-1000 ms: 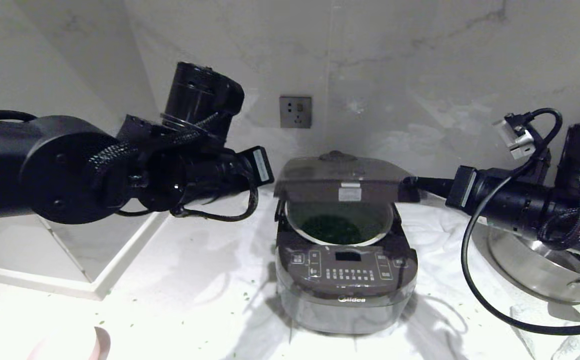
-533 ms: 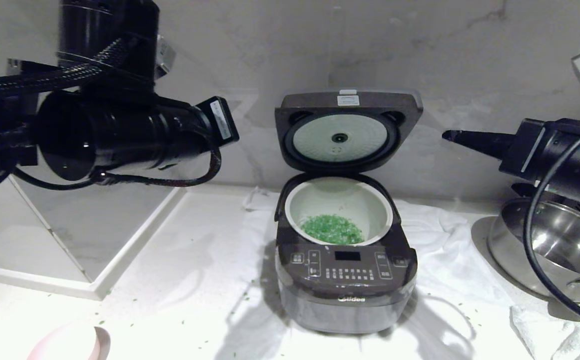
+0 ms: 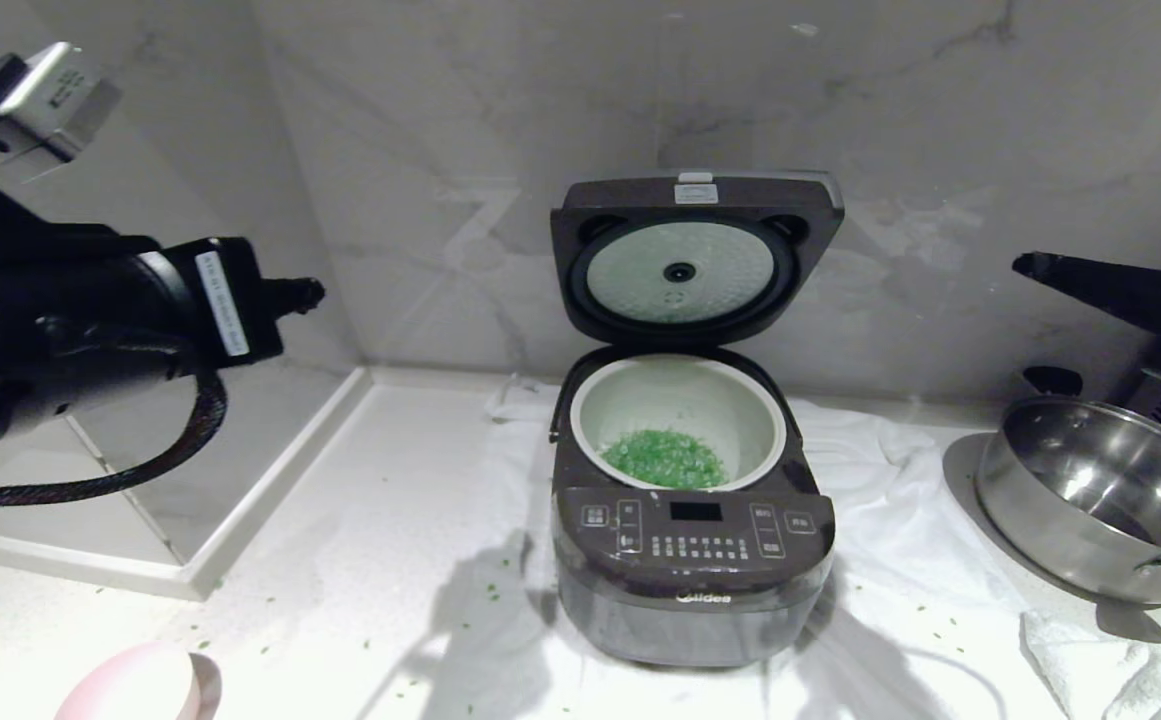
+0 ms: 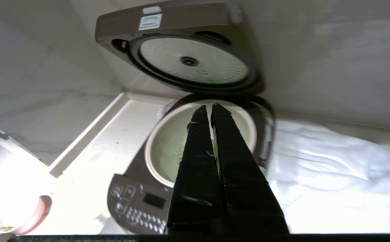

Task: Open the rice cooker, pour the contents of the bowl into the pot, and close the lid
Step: Turn on the tap

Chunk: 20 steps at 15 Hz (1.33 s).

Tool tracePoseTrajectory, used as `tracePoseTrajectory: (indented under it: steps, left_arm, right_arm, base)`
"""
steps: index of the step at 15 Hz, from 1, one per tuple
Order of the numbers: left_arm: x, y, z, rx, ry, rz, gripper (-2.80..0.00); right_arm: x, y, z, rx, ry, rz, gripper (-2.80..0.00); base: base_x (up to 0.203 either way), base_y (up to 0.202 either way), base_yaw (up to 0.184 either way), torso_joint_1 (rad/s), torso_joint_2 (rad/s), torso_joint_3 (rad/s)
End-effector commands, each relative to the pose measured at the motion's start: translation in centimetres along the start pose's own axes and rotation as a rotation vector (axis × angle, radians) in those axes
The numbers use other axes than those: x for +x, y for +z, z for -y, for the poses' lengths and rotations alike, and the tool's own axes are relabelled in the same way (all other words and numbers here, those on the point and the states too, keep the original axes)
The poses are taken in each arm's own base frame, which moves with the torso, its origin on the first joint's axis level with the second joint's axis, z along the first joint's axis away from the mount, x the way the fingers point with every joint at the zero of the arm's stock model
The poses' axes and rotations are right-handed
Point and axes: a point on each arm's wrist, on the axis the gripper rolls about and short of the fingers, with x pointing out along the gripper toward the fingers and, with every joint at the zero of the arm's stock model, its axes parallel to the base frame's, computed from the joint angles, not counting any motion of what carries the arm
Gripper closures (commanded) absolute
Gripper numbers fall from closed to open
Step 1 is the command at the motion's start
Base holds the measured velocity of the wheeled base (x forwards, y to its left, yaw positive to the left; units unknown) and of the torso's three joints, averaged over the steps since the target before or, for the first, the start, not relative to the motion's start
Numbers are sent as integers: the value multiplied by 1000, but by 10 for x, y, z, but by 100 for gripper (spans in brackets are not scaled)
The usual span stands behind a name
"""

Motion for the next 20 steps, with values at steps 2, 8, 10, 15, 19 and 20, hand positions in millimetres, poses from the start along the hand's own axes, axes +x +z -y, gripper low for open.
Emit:
tracePoseTrajectory:
  steps: [2, 8, 10, 15, 19, 20]
  left_arm:
    - [-56, -16, -32, 94, 13, 155, 0]
    - [-128, -21, -65, 118, 210, 368, 0]
    - [-157, -30, -70, 127, 277, 413, 0]
    - [-208, -64, -70, 210, 470, 521, 0]
    - [-212, -92, -74, 228, 451, 510, 0]
    - [-215, -97, -73, 230, 467, 520, 0]
  right_arm:
    - [-53, 10, 0, -31, -50, 81, 0]
    - [-125, 5, -3, -76, -222, 149, 0]
    - [-146, 2, -5, -135, -305, 181, 0]
    - [-191, -6, -9, -222, -421, 247, 0]
    - [-217, -13, -19, -267, -538, 326, 0]
    - [-225, -16, -21, -282, -543, 352, 0]
  base:
    - [0, 0, 0, 0, 0, 0]
    - [0, 0, 0, 0, 0, 0]
    - [0, 0, 0, 0, 0, 0]
    - [0, 0, 0, 0, 0, 0]
    - [0, 0, 0, 0, 0, 0]
    - [0, 0, 0, 0, 0, 0]
